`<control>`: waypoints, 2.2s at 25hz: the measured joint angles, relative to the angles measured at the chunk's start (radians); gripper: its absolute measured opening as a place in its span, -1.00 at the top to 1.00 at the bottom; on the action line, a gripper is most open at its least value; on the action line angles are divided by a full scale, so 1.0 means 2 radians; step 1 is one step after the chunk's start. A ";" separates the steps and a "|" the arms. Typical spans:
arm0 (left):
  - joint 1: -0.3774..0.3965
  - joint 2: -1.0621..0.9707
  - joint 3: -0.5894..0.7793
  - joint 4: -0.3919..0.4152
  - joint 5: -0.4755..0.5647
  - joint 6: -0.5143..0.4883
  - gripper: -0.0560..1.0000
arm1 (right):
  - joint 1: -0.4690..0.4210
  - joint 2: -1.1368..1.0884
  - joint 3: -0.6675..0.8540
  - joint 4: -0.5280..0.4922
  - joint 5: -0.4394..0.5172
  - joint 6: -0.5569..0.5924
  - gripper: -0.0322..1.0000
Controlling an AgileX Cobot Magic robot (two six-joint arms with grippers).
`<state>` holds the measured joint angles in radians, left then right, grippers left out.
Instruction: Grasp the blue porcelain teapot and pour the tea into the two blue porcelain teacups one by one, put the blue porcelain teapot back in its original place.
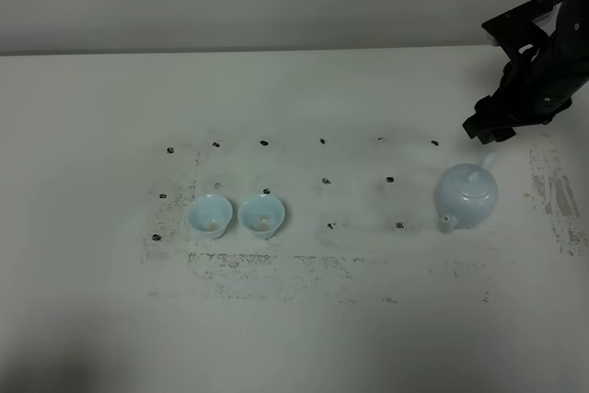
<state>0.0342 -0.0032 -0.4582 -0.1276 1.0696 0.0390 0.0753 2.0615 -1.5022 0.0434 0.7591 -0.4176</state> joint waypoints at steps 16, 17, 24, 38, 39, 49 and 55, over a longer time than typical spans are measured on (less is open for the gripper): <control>0.000 0.000 0.000 0.000 0.000 0.000 -0.54 | -0.016 0.015 0.000 -0.010 0.054 0.021 -0.14; 0.000 0.000 0.000 0.000 0.000 0.000 -0.54 | -0.017 0.015 0.000 -0.010 0.060 0.026 -0.14; 0.000 0.000 0.000 0.000 0.000 0.000 -0.54 | -0.017 0.015 0.000 0.024 0.095 0.047 -0.14; 0.000 0.000 0.000 0.000 0.000 0.000 -0.54 | -0.018 0.015 0.000 0.050 0.107 0.049 -0.14; 0.000 0.000 0.000 0.000 0.000 0.000 -0.54 | -0.018 0.015 0.000 0.050 0.095 0.049 -0.14; 0.000 0.000 0.000 0.000 0.000 0.000 -0.54 | -0.023 0.015 0.000 -0.003 0.082 0.066 -0.14; 0.000 0.000 0.000 0.000 0.000 0.000 -0.54 | -0.024 -0.008 -0.001 -0.011 0.100 0.077 -0.14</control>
<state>0.0342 -0.0032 -0.4582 -0.1276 1.0696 0.0390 0.0274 2.0459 -1.5040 0.0212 0.9584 -0.2636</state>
